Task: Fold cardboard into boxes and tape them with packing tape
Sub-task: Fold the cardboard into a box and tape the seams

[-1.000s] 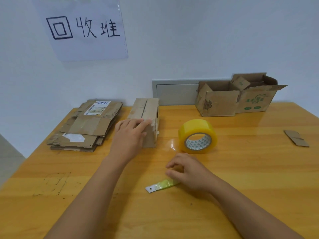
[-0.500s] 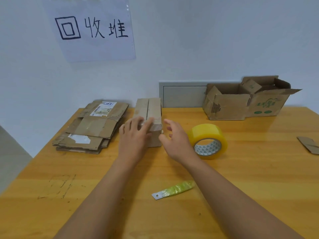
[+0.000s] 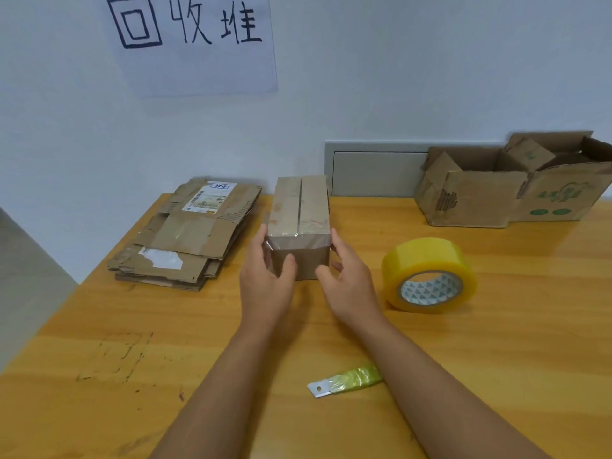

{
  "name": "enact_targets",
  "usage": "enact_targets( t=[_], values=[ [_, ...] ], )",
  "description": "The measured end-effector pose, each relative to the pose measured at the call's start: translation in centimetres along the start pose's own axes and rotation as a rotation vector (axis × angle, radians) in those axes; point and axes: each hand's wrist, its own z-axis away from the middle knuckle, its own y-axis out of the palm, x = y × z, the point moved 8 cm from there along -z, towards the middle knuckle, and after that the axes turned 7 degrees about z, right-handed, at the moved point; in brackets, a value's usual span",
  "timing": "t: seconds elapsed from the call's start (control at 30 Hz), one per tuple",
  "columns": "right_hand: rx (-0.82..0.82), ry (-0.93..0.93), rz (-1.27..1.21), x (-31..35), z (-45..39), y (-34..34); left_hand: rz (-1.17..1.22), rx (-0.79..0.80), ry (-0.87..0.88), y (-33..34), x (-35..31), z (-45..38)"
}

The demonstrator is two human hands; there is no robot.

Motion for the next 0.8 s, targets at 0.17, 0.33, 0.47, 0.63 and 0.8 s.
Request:
enact_targets(
  t=[0.17,0.33,0.47,0.63,0.8],
  values=[
    [0.035,-0.001,-0.013,-0.3,-0.2,0.4,0.043,0.004,-0.036,0.6,0.4,0.4],
    [0.047,-0.012,-0.018,-0.5,-0.2,0.7,0.099,0.009,-0.06,0.2,0.7,0.4],
    [0.039,-0.025,-0.047,-0.3,-0.1,0.8,0.156,-0.009,-0.065,-0.1,0.7,0.5],
    [0.048,-0.029,0.036,-0.8,-0.3,0.3,0.171,0.002,-0.007,-0.3,-0.2,1.0],
    [0.018,-0.049,-0.091,-0.5,-0.7,-0.2,0.138,-0.042,0.043,-0.5,-1.0,0.3]
  ],
)
